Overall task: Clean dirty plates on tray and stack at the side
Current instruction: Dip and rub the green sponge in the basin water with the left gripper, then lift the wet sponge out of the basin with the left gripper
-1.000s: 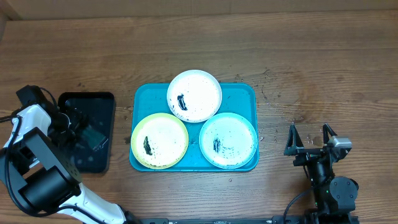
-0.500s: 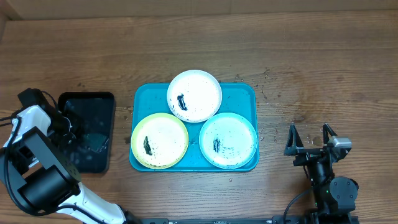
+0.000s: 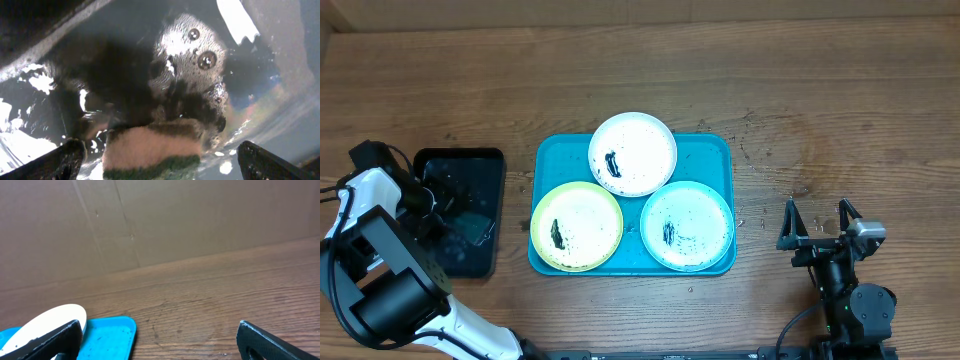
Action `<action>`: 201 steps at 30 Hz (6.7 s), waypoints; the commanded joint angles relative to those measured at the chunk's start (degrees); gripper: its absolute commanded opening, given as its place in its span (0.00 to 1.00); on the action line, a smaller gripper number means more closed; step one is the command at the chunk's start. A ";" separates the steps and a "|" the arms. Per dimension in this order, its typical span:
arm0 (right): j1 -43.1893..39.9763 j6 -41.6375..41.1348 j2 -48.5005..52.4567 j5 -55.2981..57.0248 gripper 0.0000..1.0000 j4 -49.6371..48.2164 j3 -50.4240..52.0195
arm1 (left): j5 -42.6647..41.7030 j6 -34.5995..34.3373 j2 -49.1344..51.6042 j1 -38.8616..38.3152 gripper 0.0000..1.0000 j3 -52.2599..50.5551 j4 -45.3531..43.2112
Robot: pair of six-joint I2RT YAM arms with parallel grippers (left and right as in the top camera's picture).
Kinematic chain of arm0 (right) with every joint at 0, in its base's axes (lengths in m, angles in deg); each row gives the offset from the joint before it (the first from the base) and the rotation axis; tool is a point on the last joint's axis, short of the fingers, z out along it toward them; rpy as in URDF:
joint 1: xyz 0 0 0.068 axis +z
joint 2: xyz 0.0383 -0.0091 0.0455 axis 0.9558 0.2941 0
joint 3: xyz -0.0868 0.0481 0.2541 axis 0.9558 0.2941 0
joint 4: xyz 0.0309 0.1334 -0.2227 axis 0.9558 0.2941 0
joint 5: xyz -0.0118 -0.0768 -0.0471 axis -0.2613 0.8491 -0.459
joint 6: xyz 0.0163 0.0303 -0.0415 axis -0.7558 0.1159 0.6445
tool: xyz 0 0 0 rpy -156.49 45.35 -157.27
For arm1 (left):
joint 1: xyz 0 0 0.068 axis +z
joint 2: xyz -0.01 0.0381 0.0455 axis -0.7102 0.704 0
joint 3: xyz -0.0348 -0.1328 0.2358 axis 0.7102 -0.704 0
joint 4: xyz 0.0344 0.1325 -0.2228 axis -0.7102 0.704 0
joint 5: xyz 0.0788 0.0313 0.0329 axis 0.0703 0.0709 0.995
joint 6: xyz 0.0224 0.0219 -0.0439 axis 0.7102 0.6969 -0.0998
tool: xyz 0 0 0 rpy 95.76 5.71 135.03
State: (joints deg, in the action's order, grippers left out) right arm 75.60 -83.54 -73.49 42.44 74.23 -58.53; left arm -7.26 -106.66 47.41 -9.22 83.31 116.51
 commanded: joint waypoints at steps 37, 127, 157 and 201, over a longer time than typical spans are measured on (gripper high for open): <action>-0.20 0.42 -0.63 0.59 1.00 -0.37 0.59 | -11.93 0.00 2.47 0.26 0.04 -1.95 10.75; -0.20 0.42 -0.63 0.59 1.00 -0.37 0.59 | -22.88 4.20 -3.10 0.26 0.04 8.50 10.49; -0.20 0.42 -0.63 0.59 1.00 -0.37 0.59 | -57.61 -28.98 0.00 12.66 0.04 9.20 23.15; -0.20 0.42 -0.63 0.59 1.00 -0.37 0.59 | 7.67 5.11 -6.19 -5.51 0.04 17.31 20.35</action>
State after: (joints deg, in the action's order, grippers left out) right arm 75.60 -83.57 -73.53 42.46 74.23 -58.53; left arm -7.11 -102.12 42.71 -15.93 95.35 135.44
